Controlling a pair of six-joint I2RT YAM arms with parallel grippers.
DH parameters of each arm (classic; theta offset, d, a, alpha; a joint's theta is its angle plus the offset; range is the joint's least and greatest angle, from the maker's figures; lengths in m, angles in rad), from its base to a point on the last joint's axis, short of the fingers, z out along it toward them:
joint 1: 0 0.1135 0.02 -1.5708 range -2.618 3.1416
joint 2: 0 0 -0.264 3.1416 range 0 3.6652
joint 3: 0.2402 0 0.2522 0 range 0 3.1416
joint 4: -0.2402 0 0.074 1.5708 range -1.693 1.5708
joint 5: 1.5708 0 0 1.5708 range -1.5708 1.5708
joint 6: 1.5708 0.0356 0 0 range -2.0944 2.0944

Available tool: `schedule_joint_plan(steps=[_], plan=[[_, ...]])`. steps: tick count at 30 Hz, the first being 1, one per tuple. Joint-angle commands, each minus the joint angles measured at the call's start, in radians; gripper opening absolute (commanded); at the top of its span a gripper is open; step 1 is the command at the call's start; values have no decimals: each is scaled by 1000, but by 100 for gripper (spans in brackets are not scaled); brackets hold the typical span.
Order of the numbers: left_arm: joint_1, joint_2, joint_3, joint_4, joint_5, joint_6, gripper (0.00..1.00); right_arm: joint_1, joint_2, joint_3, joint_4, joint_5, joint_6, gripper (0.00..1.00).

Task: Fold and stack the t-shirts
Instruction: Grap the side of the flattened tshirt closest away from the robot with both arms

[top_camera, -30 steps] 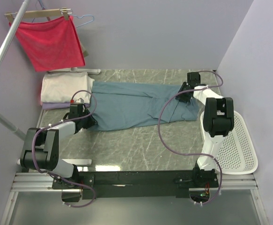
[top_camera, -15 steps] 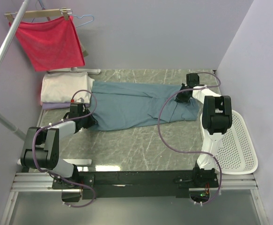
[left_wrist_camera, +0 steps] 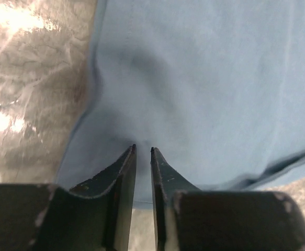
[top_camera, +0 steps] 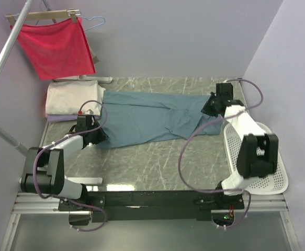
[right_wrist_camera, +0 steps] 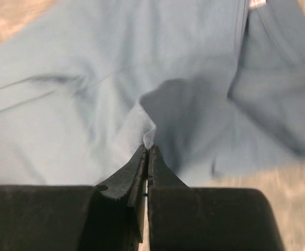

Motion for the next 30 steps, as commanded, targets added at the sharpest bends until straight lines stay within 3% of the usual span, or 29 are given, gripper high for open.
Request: schedule_joint_plan(steps=[1,7,15,22,30], plan=[[2,-89,38,-57,-8,19,24,17,-203,-139,-45,32,42,0],[0,-133,35,-126,-40,8,23,84,-465,-294,-125,53,93,0],[0,-248,-32,-191,-103,-60,39,219,-743,-438,-274,78,208,0],[0,-293,-84,-237,-147,-120,41,273,-803,-464,-312,70,242,0],[2,-218,-74,-266,-227,-140,48,279,-826,-426,-338,81,223,0]])
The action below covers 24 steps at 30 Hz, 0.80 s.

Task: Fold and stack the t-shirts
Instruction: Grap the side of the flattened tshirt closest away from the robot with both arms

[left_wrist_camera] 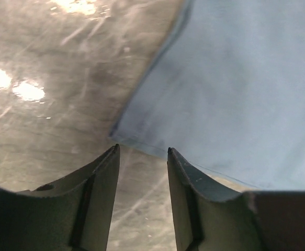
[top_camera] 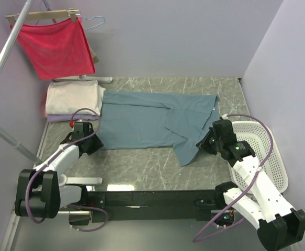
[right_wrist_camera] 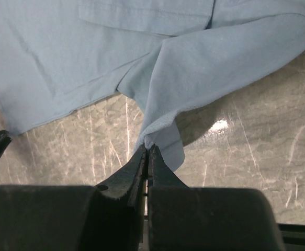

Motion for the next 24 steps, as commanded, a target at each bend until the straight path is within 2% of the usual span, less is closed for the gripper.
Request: schedule_joint_plan(steps=[1,7,10,12,13,17,21,24], plan=[[0,33,3,-6,-65,-38,49,6,-27,42,-16,22,-3,0],[2,82,13,0,-104,-47,54,6,-33,45,-5,23,-14,0],[2,117,19,17,-137,-43,49,6,-24,48,-7,23,-22,0],[6,148,32,17,-135,-34,38,8,-18,49,-8,23,-25,0],[6,154,43,26,-135,-28,28,6,-16,51,-13,23,-26,0],[8,189,68,21,-126,-8,1,6,-36,72,-34,23,-19,0],[8,160,63,4,-77,3,1,6,-87,86,-88,55,-2,0],[8,72,56,-28,-37,-4,1,8,-133,80,-149,55,27,0]])
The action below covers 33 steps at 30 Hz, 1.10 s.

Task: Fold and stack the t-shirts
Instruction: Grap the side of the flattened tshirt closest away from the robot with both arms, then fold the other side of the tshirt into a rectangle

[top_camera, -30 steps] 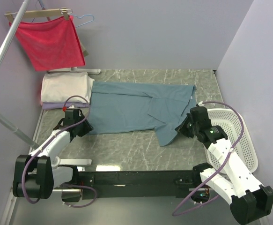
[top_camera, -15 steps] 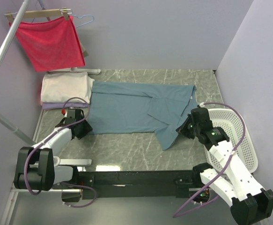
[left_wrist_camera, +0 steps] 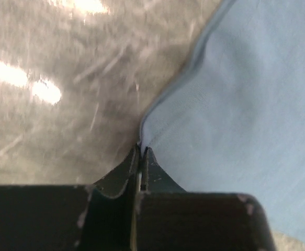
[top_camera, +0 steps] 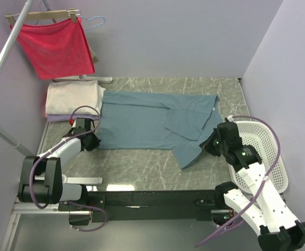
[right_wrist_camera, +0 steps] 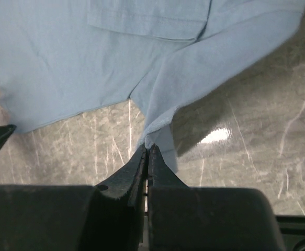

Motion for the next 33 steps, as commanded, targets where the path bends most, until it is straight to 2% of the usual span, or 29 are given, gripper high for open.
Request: schedule_joint_plan(steps=[1,7,11,15,23,33], plan=[[3,-105,-12,-84,57,17,1,6,-78,35,-100,26,40,0],[3,-189,4,-132,97,28,1,6,-131,-34,-119,-28,85,0],[3,-157,40,-140,95,51,1,6,-124,-7,-105,-4,86,0],[3,-120,83,-118,94,62,1,6,-76,47,-73,106,77,0],[3,67,276,-94,94,109,1,-20,127,127,57,217,25,0],[3,344,527,-66,94,149,1,-130,382,247,197,202,-52,0]])
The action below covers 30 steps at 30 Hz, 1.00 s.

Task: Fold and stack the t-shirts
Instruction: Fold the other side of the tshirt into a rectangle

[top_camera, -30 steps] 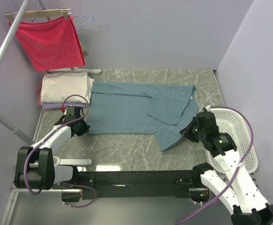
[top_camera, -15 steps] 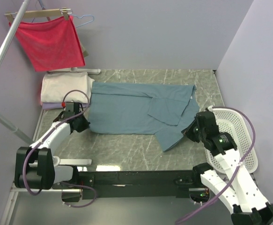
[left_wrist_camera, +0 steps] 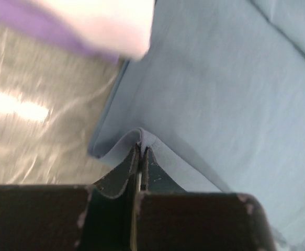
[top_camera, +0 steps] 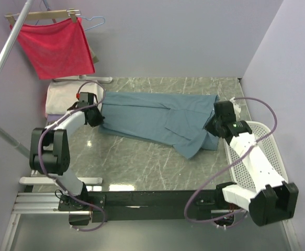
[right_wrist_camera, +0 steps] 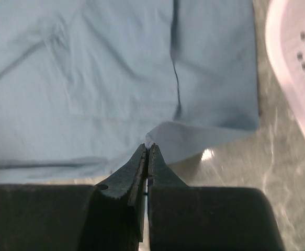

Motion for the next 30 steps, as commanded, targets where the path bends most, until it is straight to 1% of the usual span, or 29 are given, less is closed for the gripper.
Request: schedule_joint_plan(steps=[1,3,4,9,10,13,17,21,25,26,30], plan=[[2,111,119,28,-1,43,1,-49,120,118,120,17,-64,0],[2,153,168,21,0,54,1,-65,169,144,140,-6,-81,0],[2,191,184,16,0,57,1,-74,219,181,142,-15,-92,0],[4,262,247,11,0,69,1,-103,364,282,162,-46,-115,0],[4,282,256,7,0,71,1,-106,414,320,159,-60,-124,0],[4,313,294,-1,0,77,1,-114,500,388,148,-29,-135,0],[4,319,337,-15,0,82,1,-144,568,437,162,11,-138,0],[4,310,362,-35,3,88,1,-187,683,541,150,-1,-144,0],[6,305,371,-55,0,94,1,-201,793,626,133,-15,-142,0],[6,302,368,-58,2,92,1,-227,813,641,133,-41,-139,0],[13,285,347,-53,2,94,1,-244,919,762,90,-60,-139,0]])
